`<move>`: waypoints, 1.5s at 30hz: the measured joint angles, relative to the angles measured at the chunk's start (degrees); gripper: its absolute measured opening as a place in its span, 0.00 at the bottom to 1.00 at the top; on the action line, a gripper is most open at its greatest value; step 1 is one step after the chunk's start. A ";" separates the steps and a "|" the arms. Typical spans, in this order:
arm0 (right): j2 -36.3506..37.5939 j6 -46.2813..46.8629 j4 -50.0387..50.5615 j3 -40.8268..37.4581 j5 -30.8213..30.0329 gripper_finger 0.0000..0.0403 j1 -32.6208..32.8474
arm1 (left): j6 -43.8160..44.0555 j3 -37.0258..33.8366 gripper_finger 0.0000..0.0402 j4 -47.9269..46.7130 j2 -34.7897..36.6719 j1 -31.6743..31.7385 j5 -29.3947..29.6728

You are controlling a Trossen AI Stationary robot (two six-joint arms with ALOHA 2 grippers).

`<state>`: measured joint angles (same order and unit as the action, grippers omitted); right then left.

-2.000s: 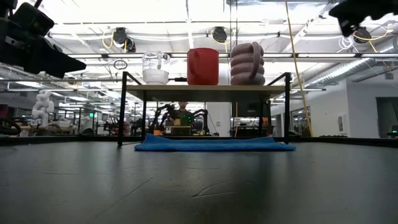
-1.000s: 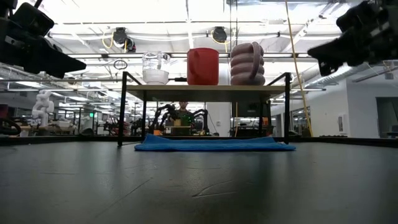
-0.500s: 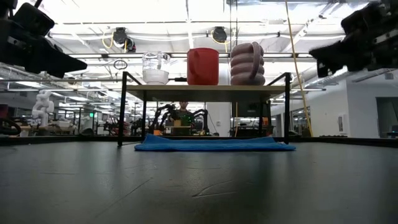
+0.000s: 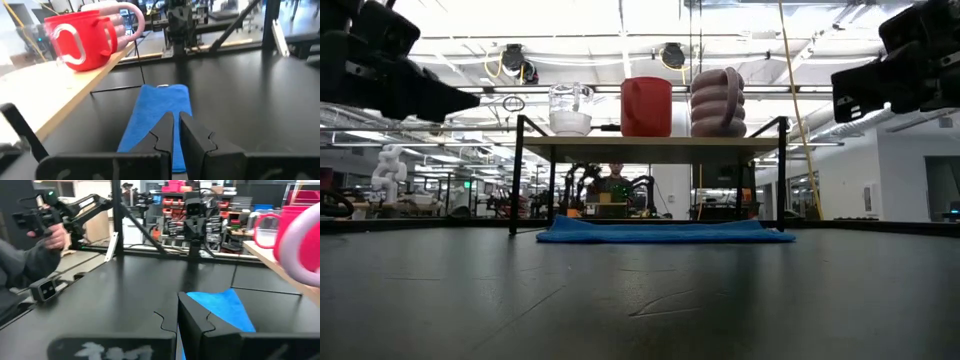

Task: Stack small to large cups/mugs on shelf
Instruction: Return to Home Position

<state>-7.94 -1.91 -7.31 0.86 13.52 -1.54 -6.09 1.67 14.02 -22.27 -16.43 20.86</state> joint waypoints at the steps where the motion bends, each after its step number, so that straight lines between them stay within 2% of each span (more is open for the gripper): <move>1: 0.00 -0.41 0.13 0.00 0.02 0.00 0.60 | -1.12 0.60 0.08 0.05 -0.99 0.00 0.02; 5: 0.00 -1.16 0.24 0.00 -0.18 0.00 1.40 | -4.90 2.37 0.08 -0.94 -2.47 0.45 1.83; 10: 0.00 -1.23 1.17 0.00 -0.21 0.00 1.40 | -5.20 3.23 0.08 -3.69 -0.51 2.64 3.97; 16: 0.00 -3.10 2.08 -0.02 -0.22 0.00 1.40 | -4.41 3.25 0.08 -8.76 1.06 5.91 -1.79; 22: 0.00 -3.31 2.92 -0.02 -3.27 0.00 0.57 | -4.32 3.25 0.08 -9.22 1.42 9.47 -3.07; 30: -0.17 -1.78 3.43 -0.07 -3.19 0.00 -0.09 | -3.19 3.25 0.08 -9.22 5.29 13.66 -15.19; 45: -0.68 0.37 4.48 -0.07 -3.06 0.00 -0.09 | -0.76 2.60 0.08 -14.10 7.37 14.27 -18.47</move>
<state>-8.62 -1.53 -2.82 0.80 10.46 -1.63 -6.85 4.27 -0.08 -14.90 -2.15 2.39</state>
